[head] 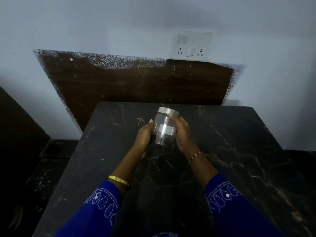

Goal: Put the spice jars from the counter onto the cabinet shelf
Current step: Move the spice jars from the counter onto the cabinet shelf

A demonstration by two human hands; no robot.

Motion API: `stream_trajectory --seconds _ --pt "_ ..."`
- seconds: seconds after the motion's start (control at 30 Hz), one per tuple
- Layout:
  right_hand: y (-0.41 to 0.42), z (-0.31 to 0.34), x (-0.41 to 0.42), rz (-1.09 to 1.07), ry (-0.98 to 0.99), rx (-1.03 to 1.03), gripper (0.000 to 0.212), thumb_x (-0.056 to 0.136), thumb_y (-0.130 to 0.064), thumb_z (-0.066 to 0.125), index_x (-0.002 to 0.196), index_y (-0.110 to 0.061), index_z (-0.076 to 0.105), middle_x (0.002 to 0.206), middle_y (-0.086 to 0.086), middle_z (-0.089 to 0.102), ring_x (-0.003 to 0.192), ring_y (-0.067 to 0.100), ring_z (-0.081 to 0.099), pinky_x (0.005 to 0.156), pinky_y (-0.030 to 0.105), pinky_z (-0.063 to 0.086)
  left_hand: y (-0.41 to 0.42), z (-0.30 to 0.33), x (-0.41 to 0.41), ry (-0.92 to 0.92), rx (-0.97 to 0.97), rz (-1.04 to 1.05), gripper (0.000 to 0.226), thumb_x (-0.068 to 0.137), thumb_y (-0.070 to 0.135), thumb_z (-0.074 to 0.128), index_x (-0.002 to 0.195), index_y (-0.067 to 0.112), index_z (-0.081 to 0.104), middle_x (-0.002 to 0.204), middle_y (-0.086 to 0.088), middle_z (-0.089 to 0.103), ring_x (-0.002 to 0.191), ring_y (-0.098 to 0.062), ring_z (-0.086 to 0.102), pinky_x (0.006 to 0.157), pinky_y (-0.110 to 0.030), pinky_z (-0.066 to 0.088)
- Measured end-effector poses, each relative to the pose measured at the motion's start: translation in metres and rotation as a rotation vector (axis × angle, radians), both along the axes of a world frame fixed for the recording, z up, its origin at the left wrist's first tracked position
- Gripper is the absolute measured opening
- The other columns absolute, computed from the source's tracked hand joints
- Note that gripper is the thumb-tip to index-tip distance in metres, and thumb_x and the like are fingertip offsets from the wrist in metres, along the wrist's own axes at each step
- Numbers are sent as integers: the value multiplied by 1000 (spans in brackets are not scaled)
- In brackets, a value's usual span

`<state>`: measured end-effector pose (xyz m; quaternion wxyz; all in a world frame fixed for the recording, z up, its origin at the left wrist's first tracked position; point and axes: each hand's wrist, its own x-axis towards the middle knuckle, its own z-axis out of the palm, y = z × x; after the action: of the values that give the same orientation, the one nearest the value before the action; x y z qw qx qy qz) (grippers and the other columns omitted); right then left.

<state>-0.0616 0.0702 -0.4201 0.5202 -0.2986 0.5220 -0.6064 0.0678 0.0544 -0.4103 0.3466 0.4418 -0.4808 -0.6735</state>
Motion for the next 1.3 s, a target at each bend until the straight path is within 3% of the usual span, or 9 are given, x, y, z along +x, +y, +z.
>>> stream_trajectory --seconds 0.13,0.3,0.47,0.6,0.73,0.9,1.03,1.13,1.3 --pt "4 -2 0 -16 -60 14 42 94 -28 48 129 -6 49 116 13 61 98 24 62 75 35 53 5 -1 0 0 3 -10 35 97 31 34 117 12 56 116 -20 62 103 -33 62 87 -43 51" --pt "9 4 4 -54 -180 7 60 84 -42 53 132 -7 47 126 20 56 106 32 59 81 43 53 13 1 -1 137 122 -42 36 99 38 27 113 19 54 109 -8 63 99 -22 62 83 -35 51" --pt "11 4 -4 -56 -193 -7 47 95 -36 39 129 -5 50 117 18 60 100 28 60 77 38 52 16 0 -3 180 172 -116 44 97 42 29 130 18 45 120 -11 59 110 -27 59 90 -39 50" --pt "11 10 -10 -158 2 37 34 97 -31 40 119 -10 54 104 9 65 88 20 64 73 34 54 20 3 -7 147 105 -40 36 94 34 44 120 12 54 117 -16 63 101 -26 65 81 -35 54" --pt "14 14 -14 -200 168 31 20 97 -29 44 112 -17 46 96 3 60 81 14 60 77 33 52 24 3 -11 105 -51 104 39 87 23 57 124 9 52 112 -16 66 93 -26 68 76 -36 58" --pt "16 19 -15 -143 73 35 48 91 -42 51 128 -12 46 116 12 62 101 26 64 82 41 54 20 15 -19 5 -270 195 29 93 14 47 119 9 59 118 -8 64 103 -17 64 85 -34 56" --pt "20 26 -27 -132 -54 0 45 90 -43 49 122 -13 56 117 15 63 105 30 62 88 45 52 13 23 -26 61 -201 129 31 90 7 51 121 10 55 112 -7 64 108 -26 61 93 -45 52" --pt "23 31 -33 -145 -158 -36 56 80 -54 53 118 -13 59 121 19 62 113 35 59 98 52 46 15 25 -36 175 -21 3 41 88 22 55 127 12 47 116 -12 61 109 -31 60 94 -46 50" --pt "31 40 -49 -181 -139 -47 49 89 -52 41 116 -15 59 115 17 63 107 32 60 94 50 46 26 29 -56 219 9 -194 35 91 29 47 118 8 51 112 -11 63 102 -24 63 86 -36 53"
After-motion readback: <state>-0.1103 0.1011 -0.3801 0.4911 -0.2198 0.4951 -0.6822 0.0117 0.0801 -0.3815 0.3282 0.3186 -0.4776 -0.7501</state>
